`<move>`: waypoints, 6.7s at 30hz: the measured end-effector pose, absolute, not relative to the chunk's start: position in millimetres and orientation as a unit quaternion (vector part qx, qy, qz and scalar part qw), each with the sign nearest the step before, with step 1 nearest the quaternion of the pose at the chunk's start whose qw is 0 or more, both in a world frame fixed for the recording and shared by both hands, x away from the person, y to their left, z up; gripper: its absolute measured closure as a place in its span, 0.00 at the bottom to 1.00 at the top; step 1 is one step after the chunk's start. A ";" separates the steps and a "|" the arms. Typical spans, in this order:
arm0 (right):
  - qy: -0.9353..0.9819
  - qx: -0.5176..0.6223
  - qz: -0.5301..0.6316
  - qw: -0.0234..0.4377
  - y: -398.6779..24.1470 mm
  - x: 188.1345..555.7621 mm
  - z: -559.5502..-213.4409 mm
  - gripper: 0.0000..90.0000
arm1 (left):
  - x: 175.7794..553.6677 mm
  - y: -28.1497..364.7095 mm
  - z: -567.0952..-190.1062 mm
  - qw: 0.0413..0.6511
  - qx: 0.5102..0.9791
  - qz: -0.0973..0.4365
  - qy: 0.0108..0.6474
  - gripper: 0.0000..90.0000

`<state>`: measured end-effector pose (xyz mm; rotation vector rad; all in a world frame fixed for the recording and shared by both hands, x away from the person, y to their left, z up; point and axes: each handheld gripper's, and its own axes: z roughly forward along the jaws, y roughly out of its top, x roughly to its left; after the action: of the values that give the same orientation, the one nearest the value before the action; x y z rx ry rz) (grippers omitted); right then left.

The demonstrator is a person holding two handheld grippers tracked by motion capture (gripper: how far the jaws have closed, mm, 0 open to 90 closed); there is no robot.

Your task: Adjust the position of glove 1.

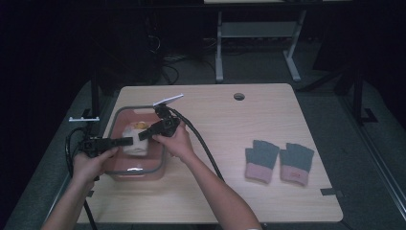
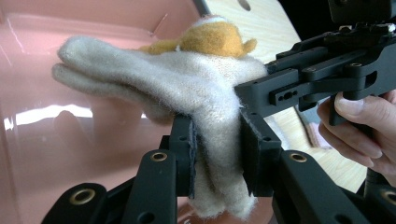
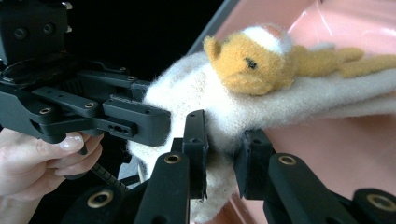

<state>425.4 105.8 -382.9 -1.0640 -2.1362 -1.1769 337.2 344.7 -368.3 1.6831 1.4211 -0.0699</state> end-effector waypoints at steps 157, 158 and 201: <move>-0.786 -0.462 -0.403 0.085 -129.3 381.4 -355.3 0.48 | 339.4 167.0 -341.2 0.417 0.799 0.023 0.433 0.31; -0.786 -0.463 -0.401 0.083 -130.9 380.6 -355.1 0.48 | 339.1 164.3 -341.3 0.419 0.798 0.023 0.432 0.31; -0.777 -0.532 -0.335 0.019 -243.7 343.6 -382.8 0.45 | 327.1 86.9 -353.6 0.429 0.820 -0.002 0.378 0.27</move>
<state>343.6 -243.7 -382.8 -1.6529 -2.4126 -1.0394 327.1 86.9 -353.6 2.0477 0.9442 -0.0061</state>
